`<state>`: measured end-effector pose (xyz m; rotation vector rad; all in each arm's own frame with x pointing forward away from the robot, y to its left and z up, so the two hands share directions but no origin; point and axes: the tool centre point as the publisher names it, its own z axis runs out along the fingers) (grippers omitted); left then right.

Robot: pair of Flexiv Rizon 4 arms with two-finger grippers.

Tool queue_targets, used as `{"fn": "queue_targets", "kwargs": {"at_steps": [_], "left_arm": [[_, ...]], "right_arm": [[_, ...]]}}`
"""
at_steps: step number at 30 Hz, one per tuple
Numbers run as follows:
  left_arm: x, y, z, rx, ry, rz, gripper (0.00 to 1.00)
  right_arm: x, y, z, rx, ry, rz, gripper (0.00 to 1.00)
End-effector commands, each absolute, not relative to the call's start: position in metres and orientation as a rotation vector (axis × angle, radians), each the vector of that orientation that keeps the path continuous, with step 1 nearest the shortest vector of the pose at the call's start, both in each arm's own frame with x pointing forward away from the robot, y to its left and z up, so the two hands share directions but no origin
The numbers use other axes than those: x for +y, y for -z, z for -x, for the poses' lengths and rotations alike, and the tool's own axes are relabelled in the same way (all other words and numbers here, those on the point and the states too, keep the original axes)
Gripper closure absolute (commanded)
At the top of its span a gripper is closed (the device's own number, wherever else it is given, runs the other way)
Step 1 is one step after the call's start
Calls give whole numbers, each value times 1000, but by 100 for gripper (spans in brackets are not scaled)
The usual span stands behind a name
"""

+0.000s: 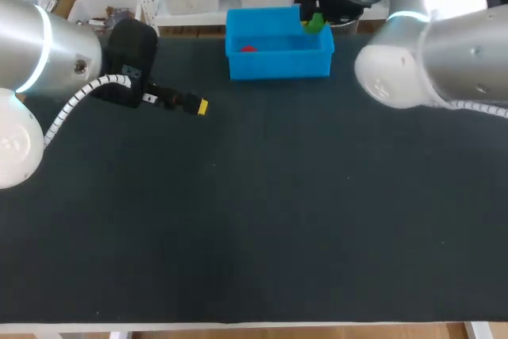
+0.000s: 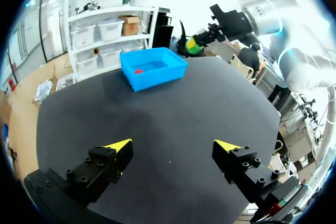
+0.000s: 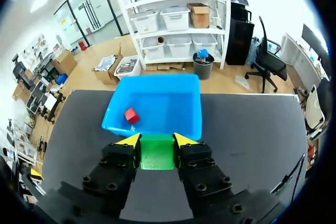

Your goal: Use the left arm to pick the red cube and place it into the blue plastic box first, then use the right arm to grasp the green cube and put it into the same blue plastic box after the first action is fully finished.

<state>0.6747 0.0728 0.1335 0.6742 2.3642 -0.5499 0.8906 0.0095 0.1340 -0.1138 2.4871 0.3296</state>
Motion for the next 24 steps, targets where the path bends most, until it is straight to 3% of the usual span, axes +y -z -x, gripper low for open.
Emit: {"fn": "queue_targets", "kwargs": {"at_steps": [1, 24], "left_arm": [[75, -133, -676, 2358, 564, -682, 0], [75, -133, -676, 2358, 564, -682, 0]], "right_arm": [[22, -123, -923, 2517, -333, 128, 100], [26, -81, -981, 2502, -383, 70, 100]]}}
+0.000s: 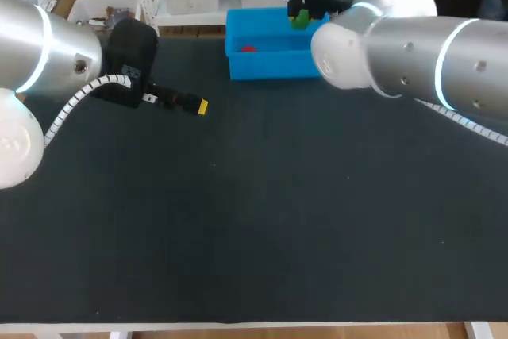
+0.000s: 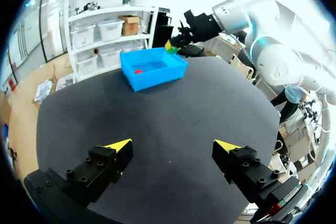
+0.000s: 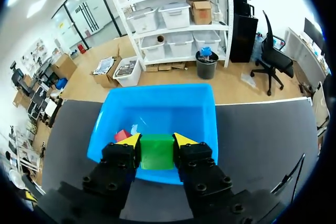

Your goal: Use the left arm to pick the red cube and place it into the blue plastic box first, then use the right arm to grasp the green cube and put it into the same blue plastic box after the first action is fully finished.

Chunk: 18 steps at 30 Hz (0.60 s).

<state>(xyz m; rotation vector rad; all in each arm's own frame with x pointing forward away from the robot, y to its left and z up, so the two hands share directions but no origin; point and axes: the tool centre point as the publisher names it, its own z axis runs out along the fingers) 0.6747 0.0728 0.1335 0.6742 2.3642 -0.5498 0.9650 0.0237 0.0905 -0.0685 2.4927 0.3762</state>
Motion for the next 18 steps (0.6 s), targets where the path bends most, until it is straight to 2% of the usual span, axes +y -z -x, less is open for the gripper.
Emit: {"fn": "queue_targets", "kwargs": {"at_steps": [1, 18], "left_arm": [[75, -133, -676, 2358, 564, -682, 0], [75, -133, -676, 2358, 564, -682, 0]], "right_arm": [[26, -79, -982, 2503, -384, 67, 100], [23, -43, -989, 2578, -361, 35, 100]]}}
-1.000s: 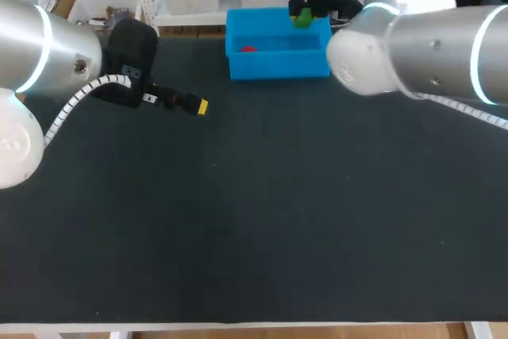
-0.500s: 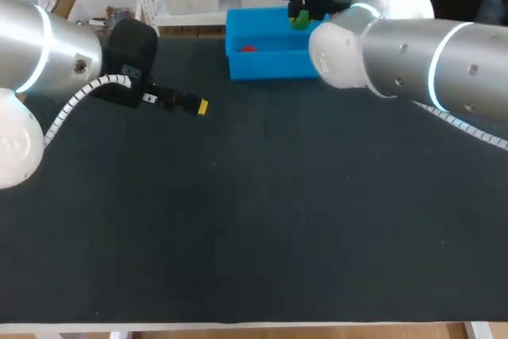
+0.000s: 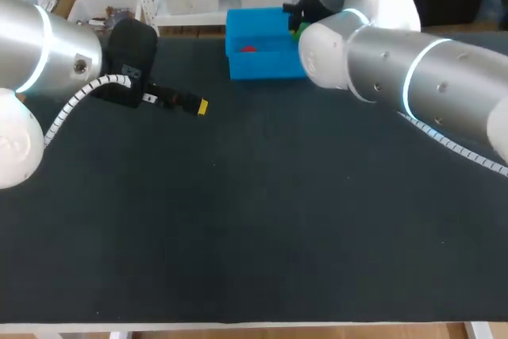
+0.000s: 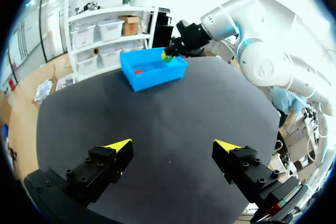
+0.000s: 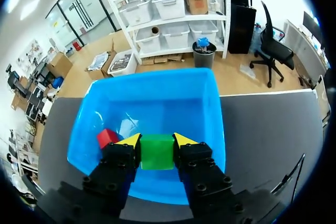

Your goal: Use the left arm to pick the red cube and place it into the blue plastic box first, then use the right arm to grasp the green cube and put it into the same blue plastic box after the first action is fully finished.

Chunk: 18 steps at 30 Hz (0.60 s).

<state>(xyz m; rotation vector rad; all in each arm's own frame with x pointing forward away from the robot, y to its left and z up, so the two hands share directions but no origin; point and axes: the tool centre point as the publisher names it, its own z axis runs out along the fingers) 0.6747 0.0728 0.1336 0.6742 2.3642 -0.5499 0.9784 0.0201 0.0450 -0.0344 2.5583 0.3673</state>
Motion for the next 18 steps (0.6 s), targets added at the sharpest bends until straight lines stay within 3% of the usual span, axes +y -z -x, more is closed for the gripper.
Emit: {"fn": "queue_targets", "kwargs": {"at_steps": [1, 2, 3, 4, 5, 6, 18], "left_arm": [[75, -133, -676, 2358, 564, -682, 0], [75, -133, -676, 2358, 564, -682, 0], [75, -133, -676, 2358, 564, -682, 0], [75, -133, -676, 2358, 564, -682, 0], [75, -133, -676, 2358, 564, -682, 0], [75, -133, -676, 2358, 564, -682, 0], [75, -133, -676, 2358, 564, -682, 0]], "right_arm": [[23, -43, -989, 2584, -358, 36, 100], [23, -43, -989, 2589, -353, 37, 100], [23, -43, -989, 2590, -353, 38, 69], [23, -43, -989, 2591, -352, 40, 51], [23, -45, -989, 2592, -352, 42, 14], [23, -46, -989, 2591, -352, 45, 0], [23, -87, -973, 2566, -382, 67, 0]]}}
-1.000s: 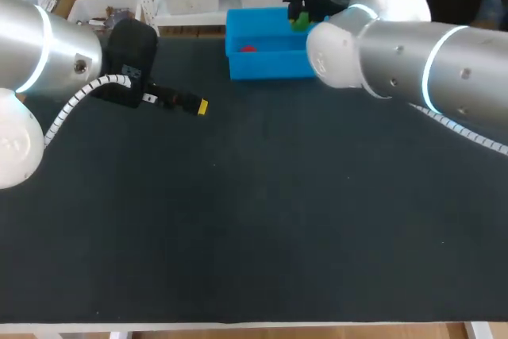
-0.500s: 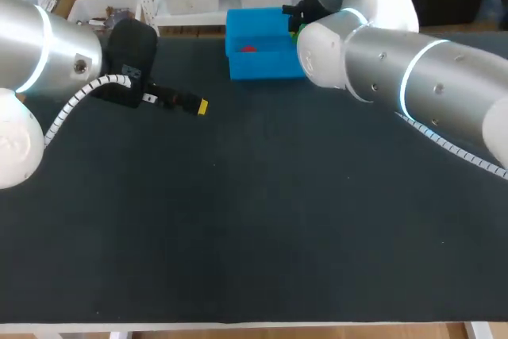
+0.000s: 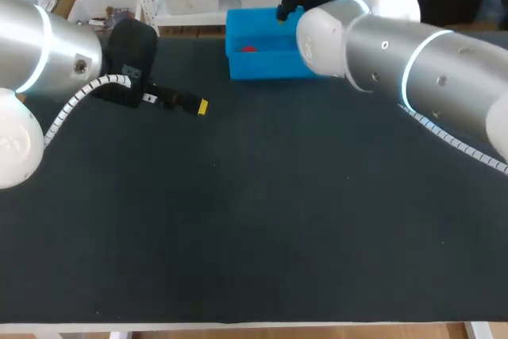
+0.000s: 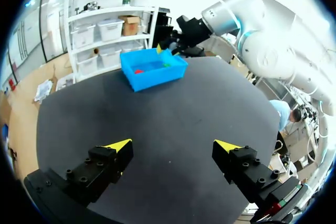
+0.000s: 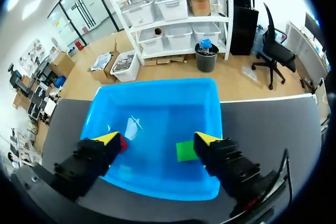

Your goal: Use the left arm to pick the red cube and place it into the blue plastic box first, then use the right arm to grasp the green cube and put it into the same blue plastic box after the first action is fully finished.

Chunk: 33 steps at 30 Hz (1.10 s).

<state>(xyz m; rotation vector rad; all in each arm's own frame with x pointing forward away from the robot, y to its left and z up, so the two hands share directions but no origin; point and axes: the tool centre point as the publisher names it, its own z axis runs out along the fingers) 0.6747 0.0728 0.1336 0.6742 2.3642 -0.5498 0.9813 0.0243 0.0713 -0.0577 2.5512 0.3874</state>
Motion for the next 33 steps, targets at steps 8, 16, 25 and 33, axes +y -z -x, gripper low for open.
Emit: {"fn": "queue_targets", "kwargs": {"at_steps": [8, 16, 25, 33], "left_arm": [[75, -133, -676, 2358, 564, -682, 0], [75, -133, -676, 2358, 564, -682, 0], [75, -133, -676, 2358, 564, -682, 0], [75, -133, -676, 2358, 564, -682, 0]], "right_arm": [[12, -122, -933, 2549, -358, 136, 0], [-12, -132, -891, 2526, -331, 202, 0], [-45, -134, -854, 2494, -331, 275, 0], [-50, -133, -846, 2501, -342, 304, 0]]}}
